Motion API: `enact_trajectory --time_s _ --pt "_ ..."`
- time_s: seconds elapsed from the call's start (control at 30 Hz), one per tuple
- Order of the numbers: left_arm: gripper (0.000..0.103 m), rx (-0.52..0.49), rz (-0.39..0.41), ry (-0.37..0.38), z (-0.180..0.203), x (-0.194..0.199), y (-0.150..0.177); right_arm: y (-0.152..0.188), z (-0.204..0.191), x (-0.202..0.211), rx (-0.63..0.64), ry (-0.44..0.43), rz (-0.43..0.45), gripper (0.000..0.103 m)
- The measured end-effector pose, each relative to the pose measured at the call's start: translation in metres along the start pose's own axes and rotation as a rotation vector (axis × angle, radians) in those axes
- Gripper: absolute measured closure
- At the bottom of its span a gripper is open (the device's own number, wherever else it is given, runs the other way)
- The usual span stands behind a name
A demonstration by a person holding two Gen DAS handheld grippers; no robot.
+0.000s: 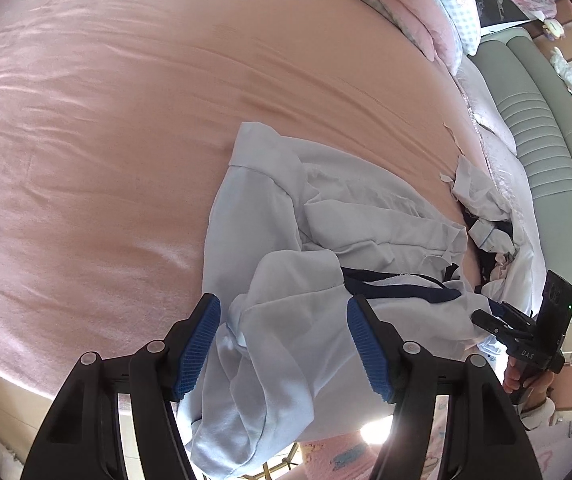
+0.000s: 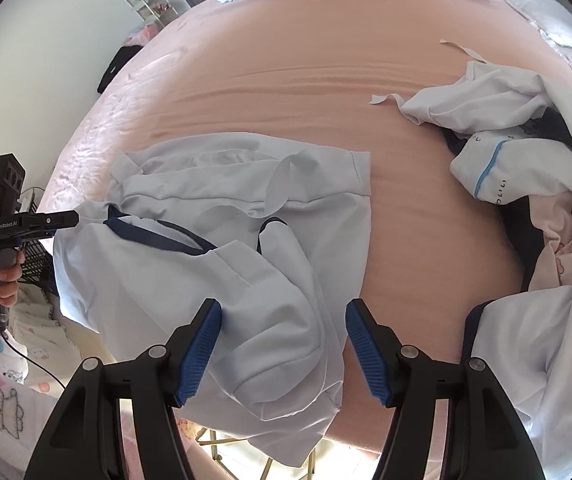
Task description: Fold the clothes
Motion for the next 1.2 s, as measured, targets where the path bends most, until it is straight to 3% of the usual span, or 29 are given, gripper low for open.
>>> enact_trajectory --time_s 0.07,0.13,0.23,0.3,0.43,0.63,0.73,0.93,1.2 --pt "0.039 0.005 0.003 0.008 0.002 -0.002 0.001 0.001 -0.001 -0.001 0.001 0.008 -0.004 0.043" --pt "0.039 0.004 0.009 0.008 0.005 -0.004 0.004 0.002 -0.002 0.0 0.001 0.022 -0.003 0.057" --pt "0.042 -0.021 0.043 -0.025 0.011 -0.004 0.007 0.003 -0.008 -0.001 0.019 0.065 -0.016 0.059" --pt "0.055 -0.028 0.055 -0.025 0.014 -0.003 0.009 0.005 -0.012 -0.003 0.036 0.099 -0.027 0.063" --pt "0.059 -0.043 0.041 -0.028 0.016 -0.009 0.013 0.007 -0.016 -0.005 0.042 0.115 -0.019 0.067" --pt "0.08 -0.048 0.054 -0.059 0.012 -0.013 0.014 0.01 -0.004 -0.004 -0.062 0.09 -0.003 0.083" --pt "0.088 -0.052 0.087 -0.055 0.013 -0.01 0.017 0.011 -0.01 -0.001 -0.04 0.117 0.006 0.088" --pt "0.091 -0.021 0.119 -0.009 0.016 -0.001 0.022 0.009 -0.019 0.006 -0.005 0.197 0.006 0.09" --pt "0.091 -0.008 0.161 0.027 0.025 0.014 0.03 0.013 -0.021 0.026 -0.032 0.173 0.032 0.09"
Point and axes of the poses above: each gripper's, at about its wrist camera, not at the fingertips, and x roughly against the way its jaws point, z to its right, y to its underside, the point moved 4 cm from there along -x, roughly the way its jaws point, and after that the axes turned 3 degrees about x, right-handed, at the moved point
